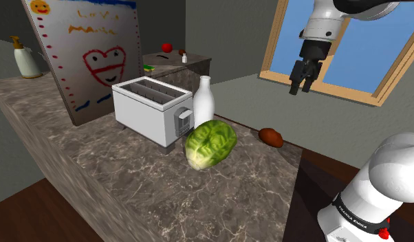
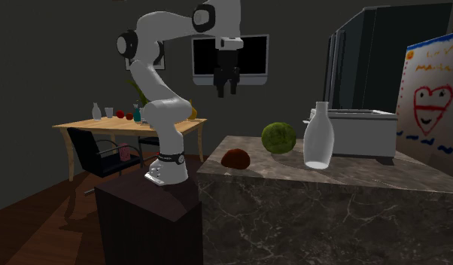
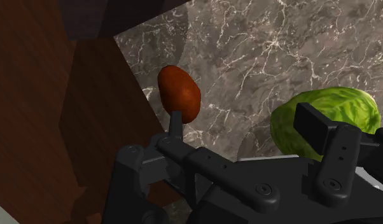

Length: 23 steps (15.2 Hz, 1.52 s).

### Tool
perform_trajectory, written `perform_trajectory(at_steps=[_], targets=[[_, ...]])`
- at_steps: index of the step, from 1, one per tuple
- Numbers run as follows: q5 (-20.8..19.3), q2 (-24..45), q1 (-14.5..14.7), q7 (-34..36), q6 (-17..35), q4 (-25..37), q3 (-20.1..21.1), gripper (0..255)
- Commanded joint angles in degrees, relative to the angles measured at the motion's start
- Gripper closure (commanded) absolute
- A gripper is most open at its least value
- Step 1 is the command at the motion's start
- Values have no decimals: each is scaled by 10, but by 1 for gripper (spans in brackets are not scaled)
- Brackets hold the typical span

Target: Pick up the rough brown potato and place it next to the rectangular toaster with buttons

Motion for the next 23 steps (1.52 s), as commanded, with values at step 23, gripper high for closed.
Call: perform_trajectory(at_steps=[23], targets=[[-227, 118, -30, 30, 445, -286, 136, 0]])
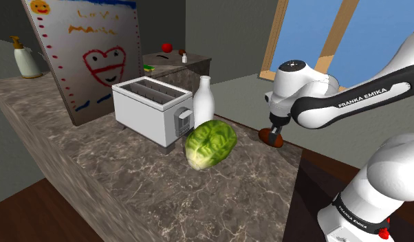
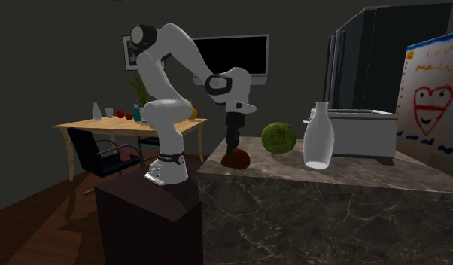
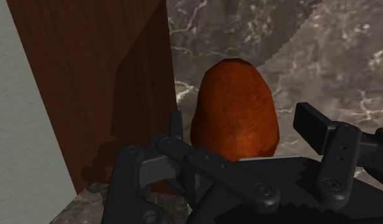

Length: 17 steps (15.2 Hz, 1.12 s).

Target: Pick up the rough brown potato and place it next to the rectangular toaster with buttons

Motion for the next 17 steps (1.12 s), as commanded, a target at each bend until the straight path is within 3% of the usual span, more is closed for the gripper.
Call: perform_trajectory(at_steps=[1, 9, 10, 17], targets=[[-9, 11, -8, 4, 20, -8, 0, 0], [-12, 16, -10, 6, 26, -9, 0, 0], [-12, 16, -10, 6, 26, -9, 0, 255], [-12, 16, -10, 6, 27, -9, 0, 255]])
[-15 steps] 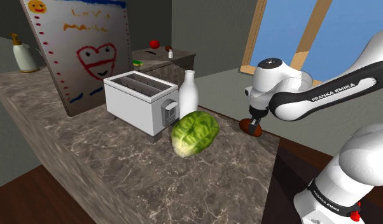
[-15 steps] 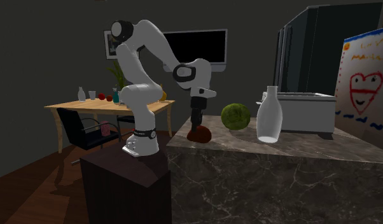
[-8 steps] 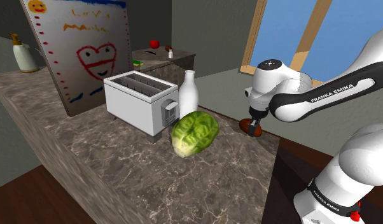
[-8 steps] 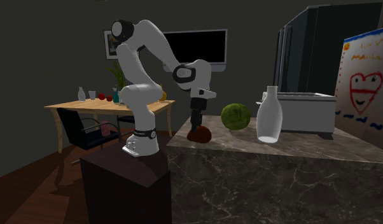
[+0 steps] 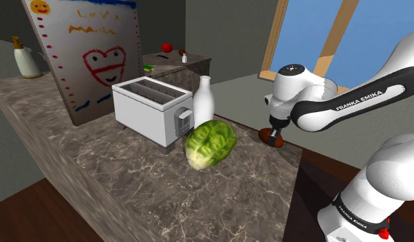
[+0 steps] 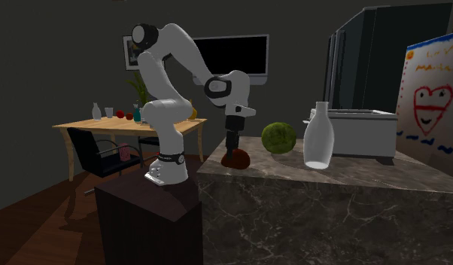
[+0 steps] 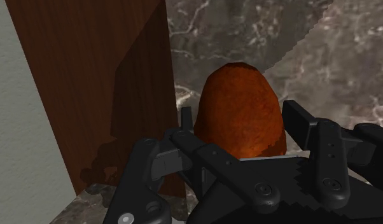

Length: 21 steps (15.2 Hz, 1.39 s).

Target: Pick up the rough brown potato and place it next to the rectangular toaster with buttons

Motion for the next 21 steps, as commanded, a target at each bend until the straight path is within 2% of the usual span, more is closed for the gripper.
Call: perform_trajectory(at_steps=[1, 21], targets=[[0, 0, 0, 0, 0, 0, 0, 255], [44, -102, 28, -70, -180, 85, -23, 255]])
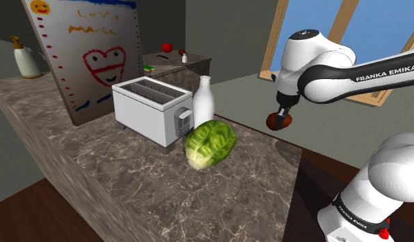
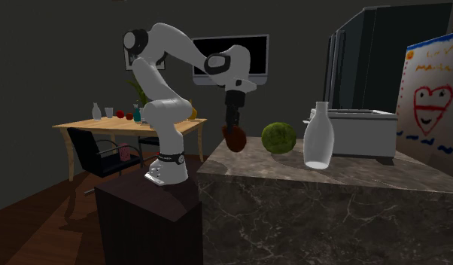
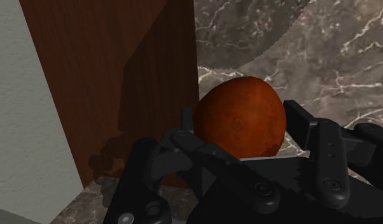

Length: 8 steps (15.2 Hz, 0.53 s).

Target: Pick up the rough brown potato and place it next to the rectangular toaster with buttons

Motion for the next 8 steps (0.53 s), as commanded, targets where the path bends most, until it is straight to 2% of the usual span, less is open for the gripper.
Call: perform_trajectory(at_steps=[1, 8], targets=[[2, -6, 1, -7, -19, 13, -2, 255], [8, -22, 3, -25, -76, 57, -6, 255]])
